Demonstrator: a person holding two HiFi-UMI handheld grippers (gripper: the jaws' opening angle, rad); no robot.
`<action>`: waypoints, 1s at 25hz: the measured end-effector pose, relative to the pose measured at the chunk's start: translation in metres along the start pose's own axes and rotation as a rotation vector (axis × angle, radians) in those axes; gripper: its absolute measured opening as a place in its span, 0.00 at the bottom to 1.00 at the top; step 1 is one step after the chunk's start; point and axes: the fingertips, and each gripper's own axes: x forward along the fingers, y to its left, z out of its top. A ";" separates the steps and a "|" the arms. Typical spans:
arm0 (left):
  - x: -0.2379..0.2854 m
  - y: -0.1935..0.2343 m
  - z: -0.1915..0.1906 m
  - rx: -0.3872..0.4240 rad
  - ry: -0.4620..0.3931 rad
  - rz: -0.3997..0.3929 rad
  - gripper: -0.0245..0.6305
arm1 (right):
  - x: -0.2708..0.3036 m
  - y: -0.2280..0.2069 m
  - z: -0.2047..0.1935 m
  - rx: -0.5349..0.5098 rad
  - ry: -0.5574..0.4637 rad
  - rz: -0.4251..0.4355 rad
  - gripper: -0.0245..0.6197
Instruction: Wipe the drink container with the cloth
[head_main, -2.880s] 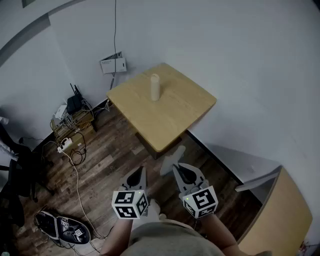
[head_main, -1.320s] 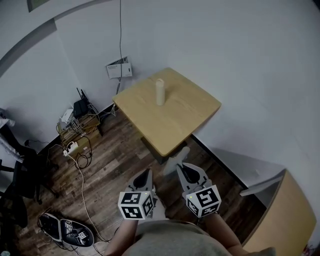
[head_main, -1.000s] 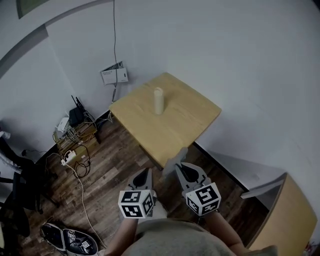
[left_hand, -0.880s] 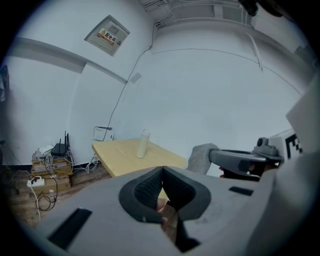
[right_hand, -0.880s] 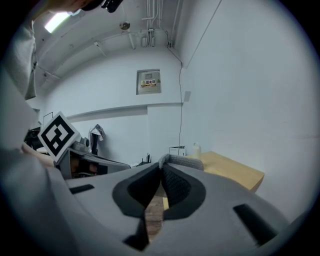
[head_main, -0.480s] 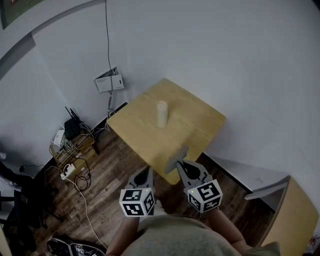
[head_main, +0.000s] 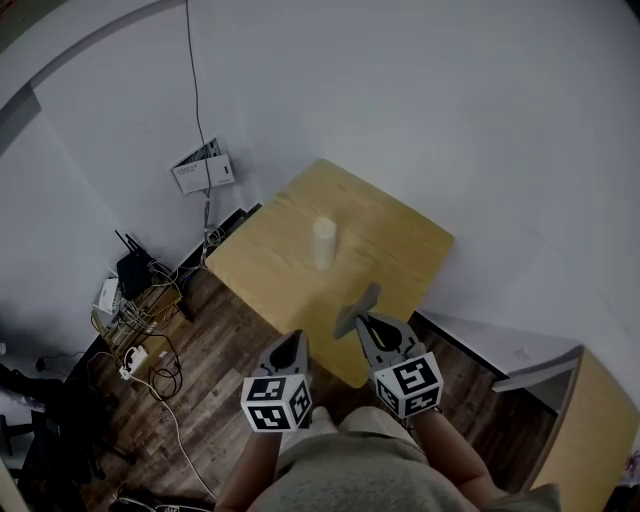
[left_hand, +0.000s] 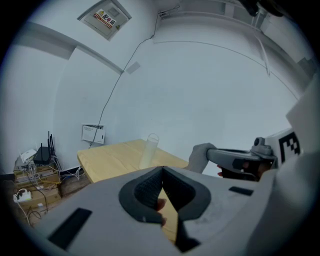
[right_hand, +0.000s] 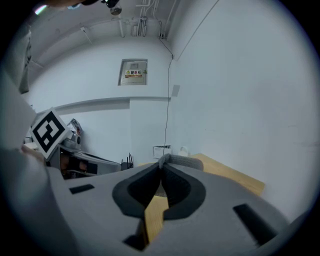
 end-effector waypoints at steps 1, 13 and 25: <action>0.004 0.002 0.000 -0.002 0.003 0.001 0.04 | 0.004 -0.004 0.000 -0.006 0.004 -0.005 0.05; 0.064 0.019 0.013 -0.044 0.014 0.087 0.04 | 0.069 -0.074 0.004 -0.086 0.044 0.045 0.05; 0.113 0.032 0.038 -0.101 -0.017 0.217 0.04 | 0.147 -0.123 0.011 -0.221 0.100 0.228 0.05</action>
